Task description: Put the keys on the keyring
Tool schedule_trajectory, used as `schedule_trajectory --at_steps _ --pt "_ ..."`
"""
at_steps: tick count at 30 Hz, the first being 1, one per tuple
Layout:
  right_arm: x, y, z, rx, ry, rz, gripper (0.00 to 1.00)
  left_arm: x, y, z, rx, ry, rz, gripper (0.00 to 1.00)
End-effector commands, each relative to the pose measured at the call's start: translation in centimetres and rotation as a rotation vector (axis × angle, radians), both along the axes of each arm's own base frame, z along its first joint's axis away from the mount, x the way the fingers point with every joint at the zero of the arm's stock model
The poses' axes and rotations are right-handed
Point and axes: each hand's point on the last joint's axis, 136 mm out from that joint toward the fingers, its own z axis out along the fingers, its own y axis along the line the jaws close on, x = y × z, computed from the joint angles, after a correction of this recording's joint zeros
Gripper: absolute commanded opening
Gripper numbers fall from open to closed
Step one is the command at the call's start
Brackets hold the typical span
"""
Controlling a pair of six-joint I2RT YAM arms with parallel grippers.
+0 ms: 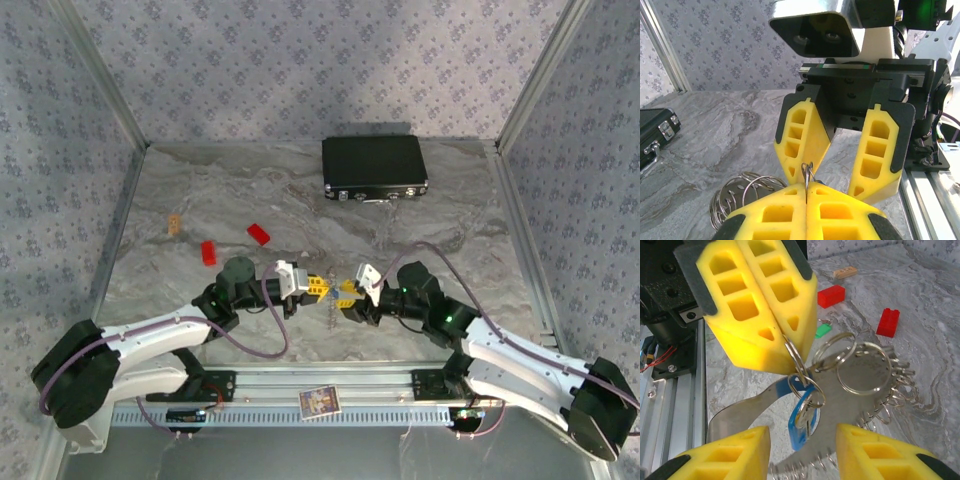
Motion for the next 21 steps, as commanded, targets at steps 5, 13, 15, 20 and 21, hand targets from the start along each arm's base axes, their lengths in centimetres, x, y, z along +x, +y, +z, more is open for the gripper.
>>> schedule_trajectory --at_steps 5,13,15,20,21 --pt "1.0 0.1 1.2 0.023 -0.047 -0.048 0.37 -0.2 -0.4 2.1 -0.061 -0.044 -0.015 0.0" --pt "0.9 0.3 1.3 0.016 -0.056 -0.029 0.2 -0.5 -0.5 2.1 -0.066 -0.04 -0.031 0.0" --pt "0.9 0.3 1.2 0.011 -0.054 -0.028 0.14 -0.6 -0.5 2.1 -0.065 -0.04 -0.037 0.0" --pt "0.6 0.8 0.4 -0.013 -0.03 0.004 0.03 -0.7 -0.7 2.2 -0.06 -0.037 -0.052 0.0" --pt "0.5 1.0 0.2 -0.02 -0.019 0.017 0.03 -0.7 -0.8 2.2 -0.059 -0.039 -0.055 0.0"
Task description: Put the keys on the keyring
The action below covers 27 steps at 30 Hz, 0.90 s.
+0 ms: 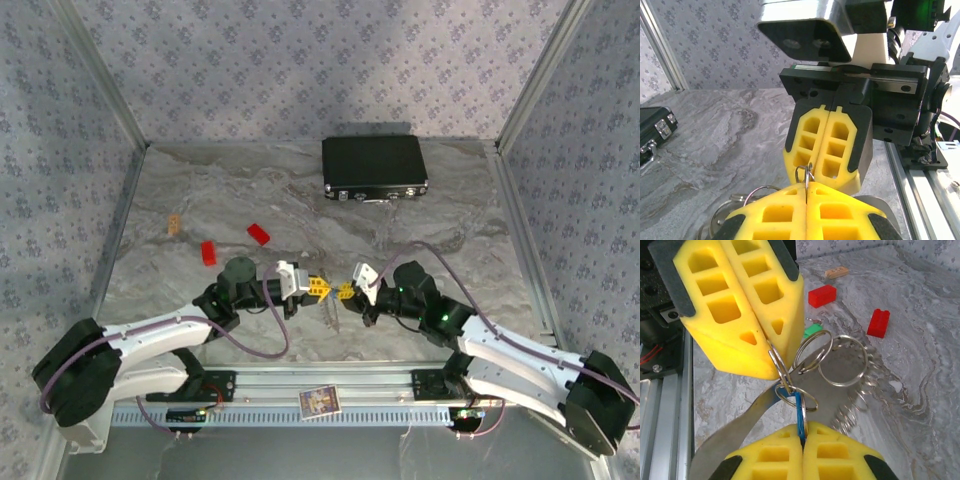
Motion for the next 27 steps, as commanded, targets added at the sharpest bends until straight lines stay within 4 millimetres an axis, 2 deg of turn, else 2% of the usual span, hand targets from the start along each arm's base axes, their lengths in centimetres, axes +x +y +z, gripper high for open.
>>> schedule_trajectory --at_steps 1,8,17,27 --pt "-0.3 0.9 0.9 0.005 -0.002 0.047 0.03 -0.5 -0.6 2.5 -0.065 -0.048 -0.043 0.0" --pt "-0.7 0.9 0.9 -0.007 -0.007 0.069 0.04 -0.1 -0.6 2.3 -0.044 -0.069 -0.015 0.0" --pt "-1.2 0.6 0.7 -0.037 0.003 0.091 0.0 0.4 -0.4 2.2 -0.024 -0.106 0.028 0.0" --pt "-1.7 0.9 -0.7 -0.096 0.051 0.126 0.0 0.7 -0.3 2.8 -0.034 -0.143 0.062 0.0"
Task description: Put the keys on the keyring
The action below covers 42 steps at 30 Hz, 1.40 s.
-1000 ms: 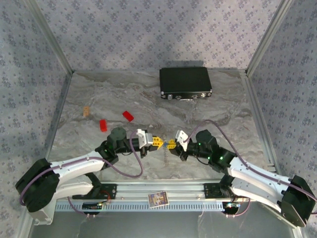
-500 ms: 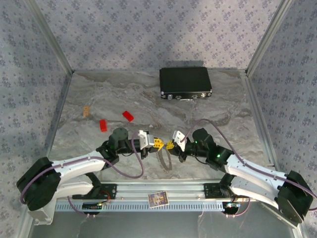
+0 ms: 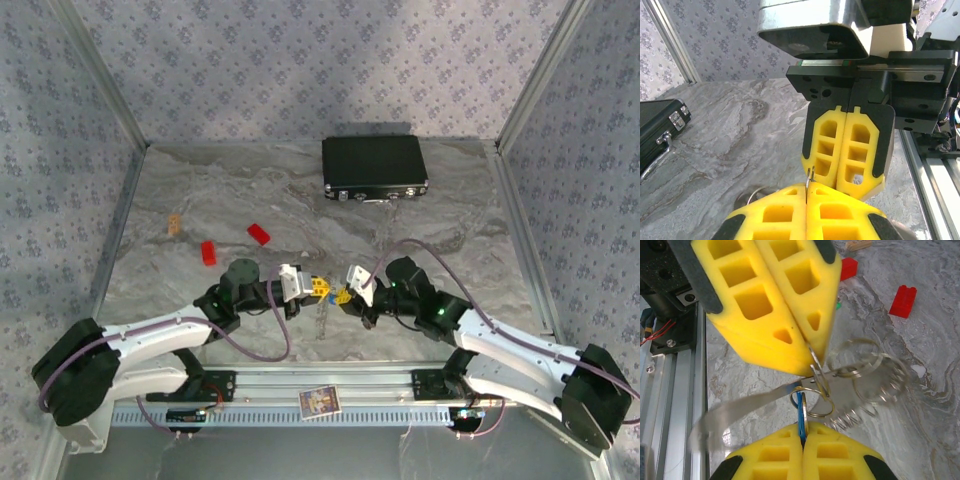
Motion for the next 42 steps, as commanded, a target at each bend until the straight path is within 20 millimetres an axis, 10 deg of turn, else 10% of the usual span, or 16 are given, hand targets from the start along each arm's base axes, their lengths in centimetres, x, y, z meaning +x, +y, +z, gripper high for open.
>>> schedule_trajectory --at_steps 1,22,29,42 --pt "-0.8 0.5 0.4 -0.012 0.011 0.058 0.0 0.3 -0.3 3.7 -0.08 -0.101 0.013 0.0" --pt "-0.4 1.5 0.1 -0.032 0.021 0.086 0.0 0.6 -0.4 3.7 -0.082 -0.13 0.033 0.0" --pt "-0.1 -0.8 1.2 0.0 -0.043 0.003 0.33 0.4 -0.3 3.0 -0.071 -0.111 0.03 0.0" --pt "0.6 -1.2 4.6 0.142 -0.128 -0.041 0.23 -0.4 -0.6 3.3 -0.126 -0.064 -0.015 0.0"
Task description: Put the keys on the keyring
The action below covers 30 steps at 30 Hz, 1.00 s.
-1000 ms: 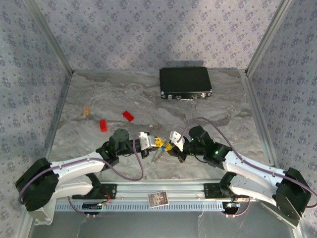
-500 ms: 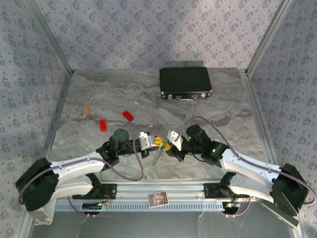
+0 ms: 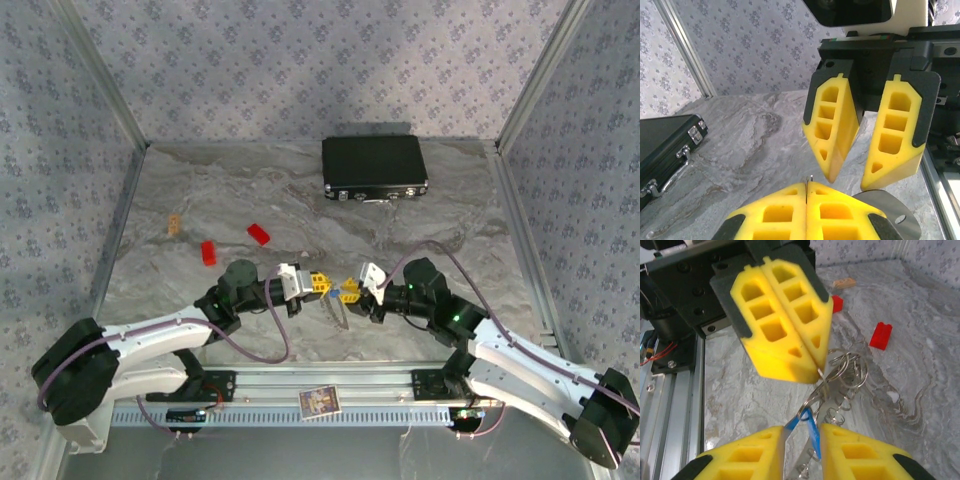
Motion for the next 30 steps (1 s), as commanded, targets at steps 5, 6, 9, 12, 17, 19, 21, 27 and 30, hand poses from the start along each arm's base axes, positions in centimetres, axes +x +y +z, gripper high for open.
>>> schedule_trajectory --at_steps 5,6,9,12,17,19,21,27,30 --pt "0.9 0.0 0.9 0.042 -0.033 -0.043 0.2 -1.0 -0.6 1.4 -0.067 -0.007 -0.069 0.0" --pt "1.0 0.0 0.8 0.037 -0.034 -0.048 0.2 -1.1 -0.6 1.5 -0.069 -0.007 -0.073 0.0" --pt "1.0 0.2 0.7 0.03 -0.03 -0.042 0.2 -1.2 -0.8 1.5 -0.069 -0.005 -0.082 0.0" --pt "0.8 0.5 0.7 0.029 -0.026 -0.026 0.2 -1.2 -0.8 1.4 -0.067 -0.002 -0.091 0.0" --pt "0.9 0.9 0.8 0.033 -0.028 -0.016 0.18 -1.4 -1.0 1.6 -0.071 -0.003 -0.106 0.0" --pt "0.8 1.1 1.1 0.042 -0.03 -0.004 0.15 -1.5 -1.0 1.7 -0.073 -0.004 -0.109 0.0" --pt "0.8 1.3 1.1 0.041 -0.03 0.004 0.1 -1.5 -1.0 1.7 -0.076 -0.005 -0.111 0.0" --pt "0.4 1.3 1.1 0.01 -0.039 0.035 0.0 -0.5 -0.8 1.3 -0.04 0.004 -0.05 0.03" --pt "0.5 0.9 1.0 -0.039 -0.044 0.029 0.0 0.0 -0.6 0.0 0.059 0.013 -0.019 0.26"
